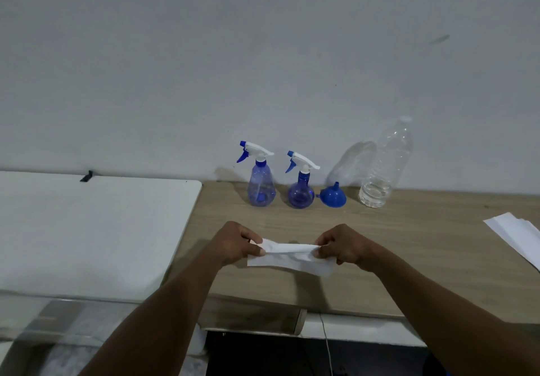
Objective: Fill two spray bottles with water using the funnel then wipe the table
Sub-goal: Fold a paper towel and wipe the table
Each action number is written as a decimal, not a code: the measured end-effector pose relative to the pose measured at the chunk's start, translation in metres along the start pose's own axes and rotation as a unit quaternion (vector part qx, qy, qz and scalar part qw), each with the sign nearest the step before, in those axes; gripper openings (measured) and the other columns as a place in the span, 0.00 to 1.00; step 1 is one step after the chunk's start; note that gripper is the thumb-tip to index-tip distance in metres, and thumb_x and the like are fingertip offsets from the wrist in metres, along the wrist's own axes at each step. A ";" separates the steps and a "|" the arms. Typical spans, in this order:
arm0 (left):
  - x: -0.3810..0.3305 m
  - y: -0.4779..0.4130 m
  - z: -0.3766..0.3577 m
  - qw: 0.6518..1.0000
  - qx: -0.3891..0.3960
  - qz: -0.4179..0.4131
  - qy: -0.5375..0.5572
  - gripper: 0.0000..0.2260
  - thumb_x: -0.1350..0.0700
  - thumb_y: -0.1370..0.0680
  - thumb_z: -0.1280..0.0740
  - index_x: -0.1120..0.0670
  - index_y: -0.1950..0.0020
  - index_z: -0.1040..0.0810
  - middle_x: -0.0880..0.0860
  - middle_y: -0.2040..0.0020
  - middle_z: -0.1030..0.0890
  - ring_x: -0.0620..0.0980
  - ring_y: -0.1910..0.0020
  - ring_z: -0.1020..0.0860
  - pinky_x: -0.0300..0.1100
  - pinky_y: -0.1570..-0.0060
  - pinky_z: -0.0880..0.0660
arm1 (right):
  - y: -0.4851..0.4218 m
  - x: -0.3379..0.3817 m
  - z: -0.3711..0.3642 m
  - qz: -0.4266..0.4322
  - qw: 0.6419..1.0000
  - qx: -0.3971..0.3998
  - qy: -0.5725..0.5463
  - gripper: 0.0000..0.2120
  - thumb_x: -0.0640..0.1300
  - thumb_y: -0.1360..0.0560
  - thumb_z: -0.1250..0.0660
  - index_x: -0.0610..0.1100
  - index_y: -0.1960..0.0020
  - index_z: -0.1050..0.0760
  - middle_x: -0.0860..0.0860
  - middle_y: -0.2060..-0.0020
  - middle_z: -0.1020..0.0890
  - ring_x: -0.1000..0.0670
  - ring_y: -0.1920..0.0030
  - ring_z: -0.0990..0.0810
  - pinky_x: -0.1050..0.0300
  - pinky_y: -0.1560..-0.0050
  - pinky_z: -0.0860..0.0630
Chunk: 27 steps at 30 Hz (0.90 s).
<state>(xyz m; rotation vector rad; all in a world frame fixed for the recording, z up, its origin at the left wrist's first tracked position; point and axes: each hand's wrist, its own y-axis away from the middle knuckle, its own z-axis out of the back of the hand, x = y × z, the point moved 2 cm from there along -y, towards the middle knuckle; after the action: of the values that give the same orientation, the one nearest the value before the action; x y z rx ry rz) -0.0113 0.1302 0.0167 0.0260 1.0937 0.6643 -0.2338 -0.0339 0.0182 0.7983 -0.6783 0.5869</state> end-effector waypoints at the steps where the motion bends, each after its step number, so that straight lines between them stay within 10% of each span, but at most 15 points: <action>1: 0.003 0.001 0.002 1.000 0.011 0.003 -0.019 0.14 0.61 0.35 0.18 0.57 0.51 0.13 0.52 0.55 0.15 0.49 0.56 0.17 0.40 0.53 0.19 | -0.002 -0.001 -0.002 0.001 1.000 0.008 0.004 0.07 0.42 0.26 0.27 0.40 0.51 0.15 0.44 0.58 0.17 0.50 0.60 0.24 0.61 0.65 0.27; 9: 0.020 -0.008 0.027 0.990 -0.049 -0.019 -0.131 0.06 0.58 0.28 0.24 0.55 0.51 0.13 0.51 0.57 0.15 0.45 0.59 0.19 0.31 0.61 0.28 | -0.032 0.022 -0.007 0.014 0.995 0.032 0.089 0.09 0.41 0.21 0.34 0.39 0.46 0.17 0.45 0.56 0.18 0.51 0.60 0.23 0.62 0.65 0.28; 17: 0.017 -0.044 0.052 0.905 -0.313 -0.186 -0.221 0.07 0.57 0.26 0.26 0.51 0.48 0.14 0.50 0.54 0.18 0.49 0.55 0.23 0.43 0.54 0.23 | -0.077 0.071 0.001 0.196 0.937 -0.252 0.141 0.04 0.40 0.24 0.29 0.43 0.53 0.16 0.51 0.58 0.20 0.50 0.57 0.22 0.56 0.56 0.26; 27: 0.102 -0.065 0.001 0.884 -0.158 -0.100 -0.428 0.15 0.50 0.29 0.33 0.48 0.45 0.15 0.54 0.40 0.19 0.60 0.41 0.22 0.56 0.46 0.23 | -0.112 -0.021 -0.071 0.131 0.908 -0.173 0.357 0.14 0.51 0.25 0.31 0.52 0.40 0.18 0.49 0.38 0.24 0.44 0.37 0.28 0.47 0.42 0.29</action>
<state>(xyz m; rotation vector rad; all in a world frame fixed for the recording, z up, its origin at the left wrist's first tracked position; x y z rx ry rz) 0.0503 0.1301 -0.0873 -0.0698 0.1217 0.5452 -0.1468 -0.0452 -0.0836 0.1207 -0.1913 0.9094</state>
